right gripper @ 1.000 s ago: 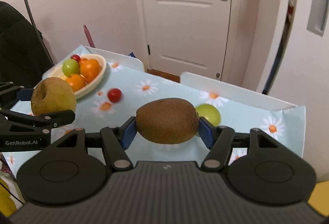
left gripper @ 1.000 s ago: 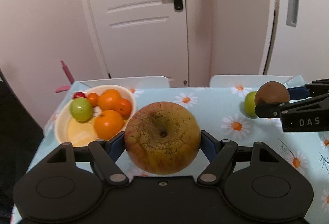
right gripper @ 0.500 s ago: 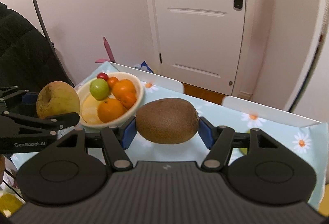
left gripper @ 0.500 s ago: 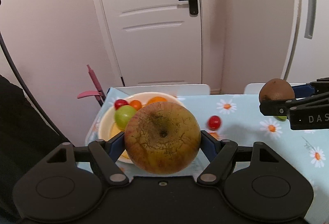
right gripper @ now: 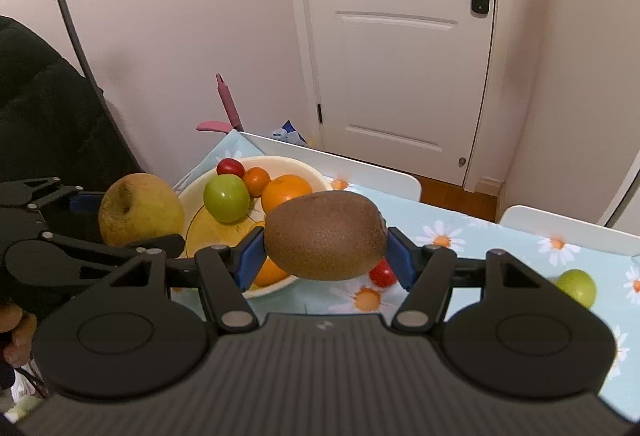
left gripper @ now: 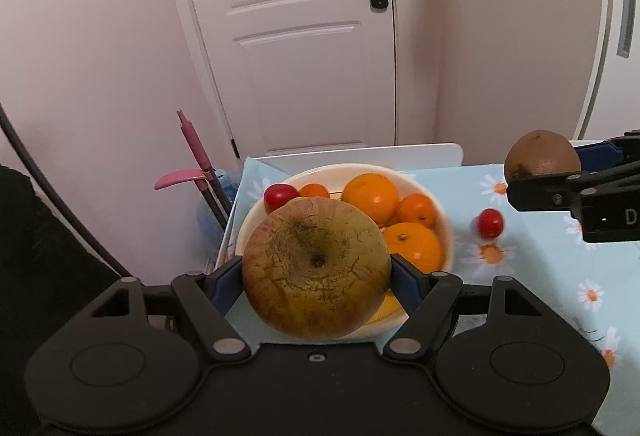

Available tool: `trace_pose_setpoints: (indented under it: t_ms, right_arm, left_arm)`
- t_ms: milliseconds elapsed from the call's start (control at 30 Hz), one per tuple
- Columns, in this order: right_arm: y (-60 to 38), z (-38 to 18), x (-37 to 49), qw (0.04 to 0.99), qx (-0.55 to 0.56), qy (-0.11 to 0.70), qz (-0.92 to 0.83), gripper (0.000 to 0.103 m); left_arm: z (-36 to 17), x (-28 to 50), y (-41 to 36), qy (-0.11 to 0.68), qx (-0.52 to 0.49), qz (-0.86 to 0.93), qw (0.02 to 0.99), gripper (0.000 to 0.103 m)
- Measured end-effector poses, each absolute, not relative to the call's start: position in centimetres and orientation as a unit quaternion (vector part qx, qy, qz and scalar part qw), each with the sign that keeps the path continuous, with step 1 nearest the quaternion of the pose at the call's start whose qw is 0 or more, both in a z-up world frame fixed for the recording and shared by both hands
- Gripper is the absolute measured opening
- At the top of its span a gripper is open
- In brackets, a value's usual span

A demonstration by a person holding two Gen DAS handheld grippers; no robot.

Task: Organize fruits
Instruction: 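Carry the russet apple and the kiwi over the bowl with both tools, then open the left tool to drop the apple while the right tool releases the kiwi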

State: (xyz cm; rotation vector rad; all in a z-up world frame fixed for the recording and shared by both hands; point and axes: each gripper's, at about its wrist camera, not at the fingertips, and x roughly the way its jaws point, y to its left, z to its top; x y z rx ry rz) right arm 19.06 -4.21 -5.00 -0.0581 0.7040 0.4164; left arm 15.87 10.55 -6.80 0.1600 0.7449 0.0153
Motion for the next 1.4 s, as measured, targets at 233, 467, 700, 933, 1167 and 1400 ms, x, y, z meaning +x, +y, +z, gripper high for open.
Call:
trace_pose_setpoints:
  t_ms: [233,467,700,933,1167,1400]
  right_arm:
    - [-2.4,-6.1,20.4,0.919,-0.022,0.35,0.18,0.079]
    - [-1.7,-6.8,21.3,0.918,-0.02,0.357,0.169,0.079]
    - [-1.3,-6.8,22.0,0.916,-0.028,0.359,0.177,0.079]
    - [-0.4,-6.1,22.7,0.91,-0.044,0.356,0.207,0.079]
    - [1.3,-5.8,23.7,0.9,-0.063,0.355,0.243,0.079]
    - [3.4,-7.2,24.9,0.888,-0.083,0.363,0.271,0.079]
  left_arm:
    - [-9.3,18.7,12.2,0.377,0.092,-0.017,0.921,0.079]
    - [-11.0,20.1,12.7,0.39,0.106,-0.035,0.914,0.08]
    - [-9.6,19.2,12.7,0.358,0.118,-0.044,0.925,0.102]
    - [-8.1,17.9,13.3,0.36,0.103,-0.018,0.927,0.103]
    - [-7.4,16.4,13.7,0.359,0.077,0.011,0.93,0.103]
    - [-7.3,15.4,14.4,0.364,0.058,0.037,0.929,0.103]
